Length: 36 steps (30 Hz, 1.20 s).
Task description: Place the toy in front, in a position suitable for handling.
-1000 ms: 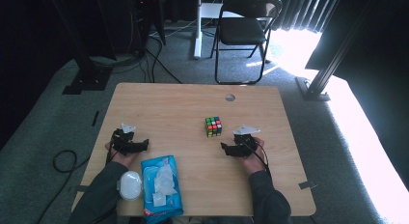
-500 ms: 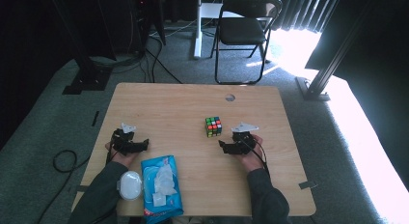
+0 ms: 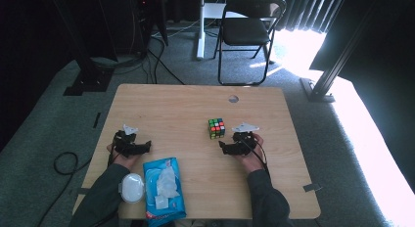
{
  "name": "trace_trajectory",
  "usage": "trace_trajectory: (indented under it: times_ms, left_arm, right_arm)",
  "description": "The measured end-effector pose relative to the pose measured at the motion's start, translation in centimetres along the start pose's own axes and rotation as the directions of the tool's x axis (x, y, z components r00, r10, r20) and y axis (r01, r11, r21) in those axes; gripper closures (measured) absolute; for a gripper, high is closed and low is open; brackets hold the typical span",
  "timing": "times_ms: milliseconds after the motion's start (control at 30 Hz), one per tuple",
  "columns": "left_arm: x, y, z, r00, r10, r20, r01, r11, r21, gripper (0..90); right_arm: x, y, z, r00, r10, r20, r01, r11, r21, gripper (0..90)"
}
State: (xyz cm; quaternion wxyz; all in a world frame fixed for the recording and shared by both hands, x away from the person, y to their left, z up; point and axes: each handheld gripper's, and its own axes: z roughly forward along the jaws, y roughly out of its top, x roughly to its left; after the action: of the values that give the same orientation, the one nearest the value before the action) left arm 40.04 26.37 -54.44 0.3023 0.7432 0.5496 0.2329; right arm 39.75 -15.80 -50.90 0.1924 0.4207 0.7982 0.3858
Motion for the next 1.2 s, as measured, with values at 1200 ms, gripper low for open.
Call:
trace_trajectory:
  times_ms: [1200]
  left_arm:
    - [0.0,0.0,0.0,1.0000,0.000,0.000,0.000,1.0000,0.001,12.8]
  right_arm:
    - [1.5,2.0,3.9,0.9996,0.004,0.029,-0.004,1.0000,-0.008,14.9]
